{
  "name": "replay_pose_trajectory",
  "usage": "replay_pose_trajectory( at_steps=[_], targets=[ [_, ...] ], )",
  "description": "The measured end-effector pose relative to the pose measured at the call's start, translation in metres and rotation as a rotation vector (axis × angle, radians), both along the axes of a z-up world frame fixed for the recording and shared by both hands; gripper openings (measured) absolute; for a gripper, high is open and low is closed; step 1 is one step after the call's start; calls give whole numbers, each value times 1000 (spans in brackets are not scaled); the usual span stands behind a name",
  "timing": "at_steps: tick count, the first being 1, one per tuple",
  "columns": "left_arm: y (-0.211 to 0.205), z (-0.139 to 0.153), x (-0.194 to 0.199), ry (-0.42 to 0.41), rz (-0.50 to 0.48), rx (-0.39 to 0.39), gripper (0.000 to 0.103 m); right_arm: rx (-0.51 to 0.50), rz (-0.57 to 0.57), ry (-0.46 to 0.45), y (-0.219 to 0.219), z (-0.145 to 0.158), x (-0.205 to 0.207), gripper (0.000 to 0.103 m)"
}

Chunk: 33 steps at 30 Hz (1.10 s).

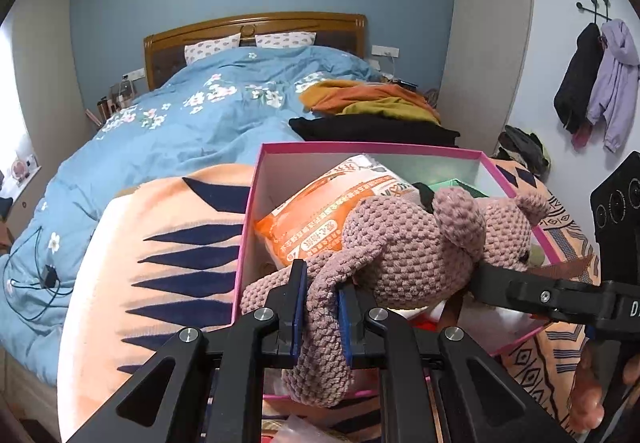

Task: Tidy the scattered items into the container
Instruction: 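Lower the teddy bear into the magenta box and open the left gripper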

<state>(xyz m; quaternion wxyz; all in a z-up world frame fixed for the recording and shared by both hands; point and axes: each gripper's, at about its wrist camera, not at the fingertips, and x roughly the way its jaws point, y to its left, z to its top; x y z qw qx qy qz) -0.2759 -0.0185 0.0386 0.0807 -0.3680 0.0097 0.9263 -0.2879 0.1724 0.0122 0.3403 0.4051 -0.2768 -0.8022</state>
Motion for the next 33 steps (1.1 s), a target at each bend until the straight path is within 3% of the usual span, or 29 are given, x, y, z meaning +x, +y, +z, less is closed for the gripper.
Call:
replay_pose_trajectory(
  at_steps=[5,10,13,15,25,26,28,31,33],
  targets=[
    [1,-4,-2,-15,5,-20,18,106,2,0,-7,-2,-1,49],
    [0,-9,-4,-21,18,-40,32,213,8,10,-10,-3,-1,50],
    [-2,-11,-2,-17,27,-52,39,281,15,31,-13,-1,3,56],
    [-2,-12,0,-9,31,-64,40,323,17,53,-13,1,7,56],
    [5,-9,16,78,76,-198,55,434,8,144,-4,9,29,56],
    [4,-9,16,84,74,-194,57,441,1,159,-4,11,31,56],
    [3,-10,16,86,81,-193,72,457,-9,190,-4,15,35,56],
    [4,-12,19,119,98,-205,82,494,-22,235,-9,17,41,56],
    [4,-13,20,115,103,-188,83,507,-17,245,-15,15,40,56]
  ],
)
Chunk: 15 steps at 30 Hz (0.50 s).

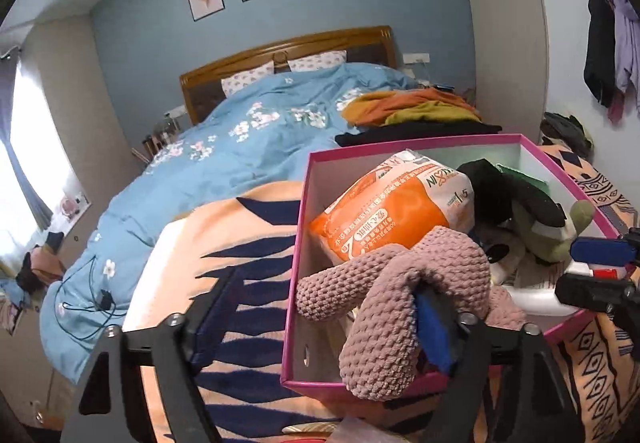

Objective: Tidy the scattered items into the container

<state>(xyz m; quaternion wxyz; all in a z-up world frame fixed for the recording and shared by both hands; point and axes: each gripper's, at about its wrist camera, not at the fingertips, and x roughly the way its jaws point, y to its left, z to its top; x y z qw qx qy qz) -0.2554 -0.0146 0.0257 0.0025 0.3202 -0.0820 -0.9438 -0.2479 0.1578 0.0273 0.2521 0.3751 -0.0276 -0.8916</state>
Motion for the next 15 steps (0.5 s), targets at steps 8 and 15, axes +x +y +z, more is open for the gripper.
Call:
replay_pose_trajectory(
  at_steps=[8,15],
  targets=[
    [-15,-5,13,10,59,84,96,47,-37,73,-9,-16,9,74],
    [-18,5,39,60,81,164,103,78,-103,158,-4,-17,25,87]
  ],
)
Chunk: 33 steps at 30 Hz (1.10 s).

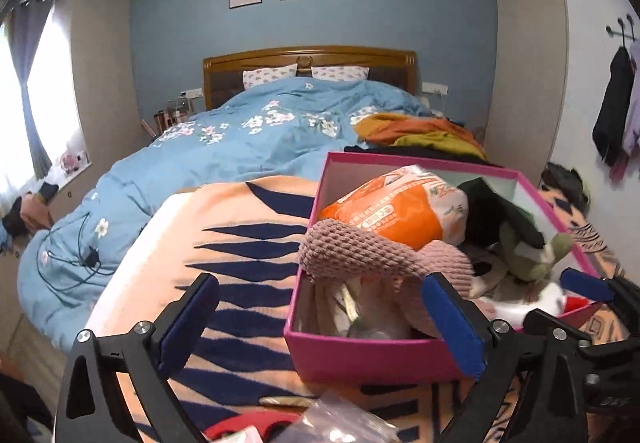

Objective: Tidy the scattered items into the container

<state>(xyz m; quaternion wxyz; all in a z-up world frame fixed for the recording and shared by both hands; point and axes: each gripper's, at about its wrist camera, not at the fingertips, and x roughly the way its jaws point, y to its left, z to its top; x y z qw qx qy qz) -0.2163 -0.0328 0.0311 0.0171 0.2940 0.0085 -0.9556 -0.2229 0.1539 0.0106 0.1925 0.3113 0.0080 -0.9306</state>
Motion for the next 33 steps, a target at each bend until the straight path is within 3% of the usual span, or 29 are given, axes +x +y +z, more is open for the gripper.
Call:
replay_pose_trajectory(
  at_steps=[8,14,27,33],
  targets=[
    [17,3,28,15,-16,6,103,7,-75,127,8,7,35,103],
    [27,-2,46,14,-7,8,103,66,-103,174,9,5,58,103],
    [48,-9,81,12,39,-76,103,99,-87,190,8,-3,88,103],
    [48,-15,91,-27,53,-15,103,103,-80,201,7,-2,98,103]
  ],
)
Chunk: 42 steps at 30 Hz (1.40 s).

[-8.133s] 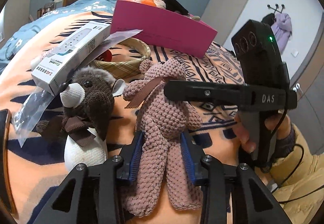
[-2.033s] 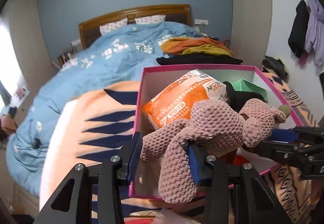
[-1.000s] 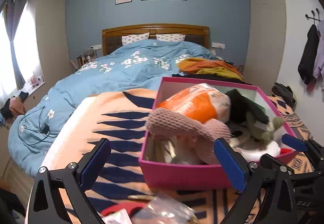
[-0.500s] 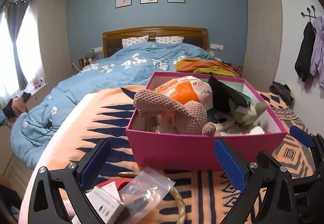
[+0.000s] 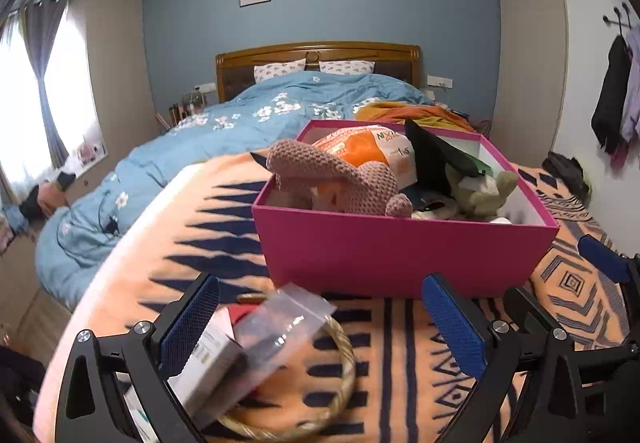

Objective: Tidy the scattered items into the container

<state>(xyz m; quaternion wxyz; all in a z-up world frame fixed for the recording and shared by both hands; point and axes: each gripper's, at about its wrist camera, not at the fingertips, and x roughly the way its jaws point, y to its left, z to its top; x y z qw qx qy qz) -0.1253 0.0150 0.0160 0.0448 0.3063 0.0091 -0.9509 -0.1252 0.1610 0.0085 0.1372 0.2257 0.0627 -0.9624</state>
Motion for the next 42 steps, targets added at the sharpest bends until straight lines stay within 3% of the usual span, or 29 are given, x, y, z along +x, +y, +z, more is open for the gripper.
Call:
replay_pose_trajectory(
  at_steps=[42],
  targets=[
    [-2,-13,13,-15,24,-31,103,-55,9,-25,6,-5,11,103]
  ],
)
